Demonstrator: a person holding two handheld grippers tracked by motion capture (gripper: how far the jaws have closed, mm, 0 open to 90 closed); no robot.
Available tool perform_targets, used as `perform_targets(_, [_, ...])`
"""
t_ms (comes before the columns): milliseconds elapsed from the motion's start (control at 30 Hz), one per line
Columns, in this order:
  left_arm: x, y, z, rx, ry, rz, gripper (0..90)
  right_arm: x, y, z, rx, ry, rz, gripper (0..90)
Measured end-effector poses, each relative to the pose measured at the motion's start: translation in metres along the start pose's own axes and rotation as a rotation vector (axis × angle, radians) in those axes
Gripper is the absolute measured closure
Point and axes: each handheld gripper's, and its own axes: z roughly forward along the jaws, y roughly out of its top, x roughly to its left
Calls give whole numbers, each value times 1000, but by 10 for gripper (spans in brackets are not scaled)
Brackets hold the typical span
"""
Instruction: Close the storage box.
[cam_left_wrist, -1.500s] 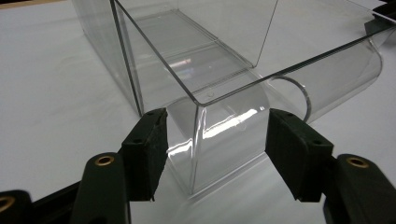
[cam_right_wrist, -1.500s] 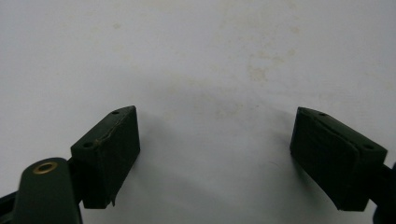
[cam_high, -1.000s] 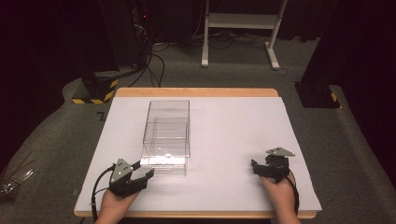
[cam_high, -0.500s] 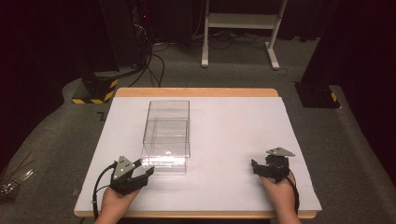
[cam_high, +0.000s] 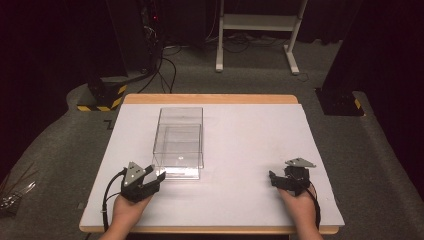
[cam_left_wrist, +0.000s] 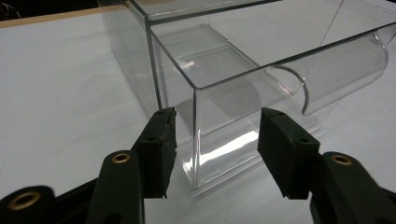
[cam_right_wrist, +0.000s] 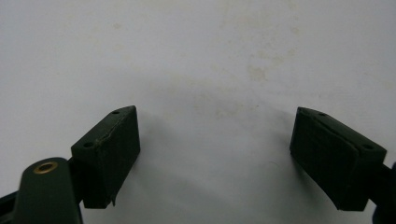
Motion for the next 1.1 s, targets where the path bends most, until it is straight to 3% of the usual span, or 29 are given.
perform_targets(100, [0, -1, 3, -26, 28, -32, 363, 0, 0, 0, 0, 0, 0, 159])
perform_targets(233, [3, 0, 6, -16, 39, -44, 279, 0, 0, 0, 0, -1, 0, 159])
perform_targets(633, [11, 7, 20, 10, 32, -72, 257, 0, 0, 0, 0, 0, 2, 159])
perform_targets(1100, [12, 13, 36, 14, 76, -66, 250, 0, 0, 0, 1, 0, 2, 159])
